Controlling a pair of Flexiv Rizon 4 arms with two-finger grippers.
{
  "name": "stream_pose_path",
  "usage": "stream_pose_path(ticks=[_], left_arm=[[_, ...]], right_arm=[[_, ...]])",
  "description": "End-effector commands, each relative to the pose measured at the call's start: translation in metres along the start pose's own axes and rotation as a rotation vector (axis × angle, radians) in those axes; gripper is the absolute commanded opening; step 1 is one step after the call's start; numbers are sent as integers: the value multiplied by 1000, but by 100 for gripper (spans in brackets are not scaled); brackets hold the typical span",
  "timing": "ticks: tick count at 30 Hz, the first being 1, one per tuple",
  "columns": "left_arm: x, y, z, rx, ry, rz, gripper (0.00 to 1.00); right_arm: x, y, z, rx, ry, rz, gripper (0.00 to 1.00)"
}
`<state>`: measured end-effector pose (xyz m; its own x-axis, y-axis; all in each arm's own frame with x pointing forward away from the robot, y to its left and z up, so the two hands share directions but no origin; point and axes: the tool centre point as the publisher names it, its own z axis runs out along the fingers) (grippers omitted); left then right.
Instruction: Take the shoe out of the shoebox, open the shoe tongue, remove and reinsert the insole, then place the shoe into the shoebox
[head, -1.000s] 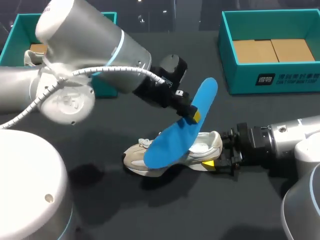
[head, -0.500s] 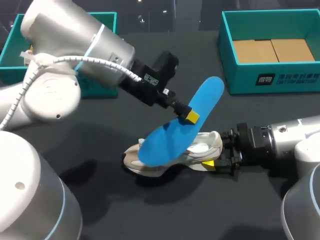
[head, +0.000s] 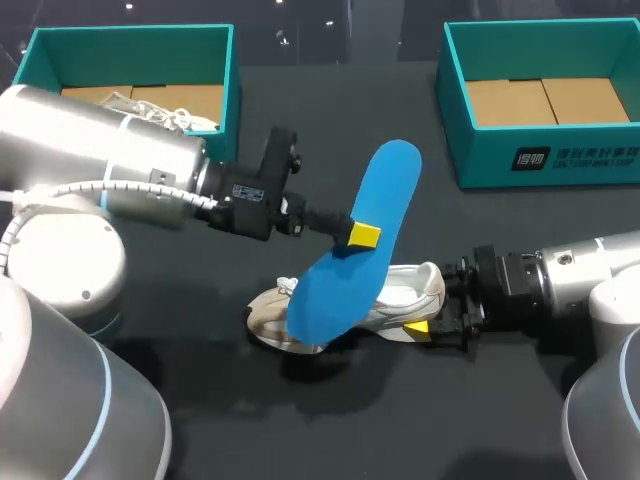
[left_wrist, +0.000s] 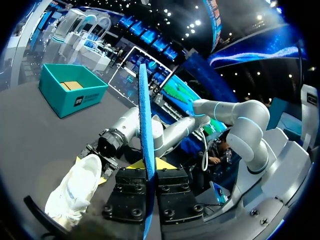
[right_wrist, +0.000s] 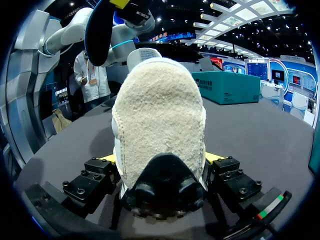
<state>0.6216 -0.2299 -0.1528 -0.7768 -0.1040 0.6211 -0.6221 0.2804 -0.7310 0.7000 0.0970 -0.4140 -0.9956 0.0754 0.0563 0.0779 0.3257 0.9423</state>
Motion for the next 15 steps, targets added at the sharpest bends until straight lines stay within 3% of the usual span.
stream_pose_path(ticks=[1, 7, 15], left_arm=[[3, 7, -3, 213, -2, 1, 0], [16, 8, -20, 286, 3, 53, 0], [22, 6, -48, 305, -4, 62, 0]], right_arm=[[-2, -1, 4, 5, -1, 1, 0], [-2, -1, 4, 5, -1, 1, 0], [-2, -1, 4, 5, -1, 1, 0]])
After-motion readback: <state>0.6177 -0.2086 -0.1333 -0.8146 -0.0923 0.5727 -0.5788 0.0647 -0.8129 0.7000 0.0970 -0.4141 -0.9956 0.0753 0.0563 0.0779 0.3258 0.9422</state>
